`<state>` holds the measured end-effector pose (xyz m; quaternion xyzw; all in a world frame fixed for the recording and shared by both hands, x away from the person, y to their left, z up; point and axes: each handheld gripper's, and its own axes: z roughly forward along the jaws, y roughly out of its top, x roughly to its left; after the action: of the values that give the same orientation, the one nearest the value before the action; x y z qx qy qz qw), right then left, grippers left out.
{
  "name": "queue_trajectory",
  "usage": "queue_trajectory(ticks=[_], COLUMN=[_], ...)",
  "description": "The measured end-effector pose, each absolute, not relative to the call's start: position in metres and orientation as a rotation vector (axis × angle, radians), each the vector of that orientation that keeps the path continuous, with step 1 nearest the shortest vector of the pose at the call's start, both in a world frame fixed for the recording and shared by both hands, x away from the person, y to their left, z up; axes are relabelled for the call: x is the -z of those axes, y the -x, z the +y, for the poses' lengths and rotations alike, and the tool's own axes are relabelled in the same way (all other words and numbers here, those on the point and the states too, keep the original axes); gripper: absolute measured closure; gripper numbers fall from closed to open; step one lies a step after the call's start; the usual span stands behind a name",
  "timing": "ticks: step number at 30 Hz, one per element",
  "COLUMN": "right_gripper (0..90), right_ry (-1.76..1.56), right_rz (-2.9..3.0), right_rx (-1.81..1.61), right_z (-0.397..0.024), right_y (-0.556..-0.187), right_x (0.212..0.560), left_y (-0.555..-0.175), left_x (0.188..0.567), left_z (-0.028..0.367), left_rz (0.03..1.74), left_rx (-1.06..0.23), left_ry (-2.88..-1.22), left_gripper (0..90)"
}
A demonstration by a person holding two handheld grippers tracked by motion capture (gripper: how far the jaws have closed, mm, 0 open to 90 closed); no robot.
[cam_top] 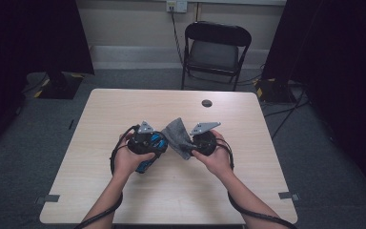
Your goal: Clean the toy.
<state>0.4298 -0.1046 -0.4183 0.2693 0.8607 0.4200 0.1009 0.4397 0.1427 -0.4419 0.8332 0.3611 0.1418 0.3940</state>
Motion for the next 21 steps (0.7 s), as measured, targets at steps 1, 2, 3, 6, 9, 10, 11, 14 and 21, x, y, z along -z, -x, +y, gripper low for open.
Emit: queue_trajectory(ticks=[1,2,3,6,9,10,11,14,21], right_gripper=[75.4,75.4,75.4,75.4,75.3,75.4,75.4,75.4,75.3], right_ry=[-0.802,-0.796,-0.789,-0.777,-0.770,-0.768,-0.763,-0.769,-0.759], right_rz=[2.545,2.547,2.548,2.564,2.575,2.578,2.578,2.578,2.573], right_rx=[-1.249,-1.257,-1.259,-1.265,-1.275,-1.280,-1.284,-1.301,-1.299], right_z=[-0.105,-0.106,-0.106,-0.109,-0.111,-0.112,-0.113,-0.116,-0.119], right_y=[-0.429,-0.427,-0.426,-0.422,-0.418,-0.416,-0.415,-0.413,-0.408], right_x=[0.419,0.419,0.419,0.423,0.427,0.428,0.429,0.432,0.435], left_y=[-0.440,-0.440,-0.441,-0.441,-0.442,-0.442,-0.442,-0.442,-0.442], left_x=[0.442,0.443,0.443,0.444,0.445,0.445,0.445,0.444,0.442], left_z=[0.143,0.143,0.144,0.146,0.148,0.149,0.149,0.150,0.151], left_rz=[0.917,0.918,0.920,0.930,0.945,0.944,0.947,0.959,0.958], left_rx=[-0.369,-0.366,-0.373,-0.372,-0.372,-0.372,-0.375,-0.387,-0.392], left_ry=[-2.116,-2.118,-2.122,-2.117,-2.108,-2.110,-2.110,-2.108,-2.106], left_gripper=[25.6,25.6,25.6,25.7,25.6,25.6,25.6,25.6,25.6])
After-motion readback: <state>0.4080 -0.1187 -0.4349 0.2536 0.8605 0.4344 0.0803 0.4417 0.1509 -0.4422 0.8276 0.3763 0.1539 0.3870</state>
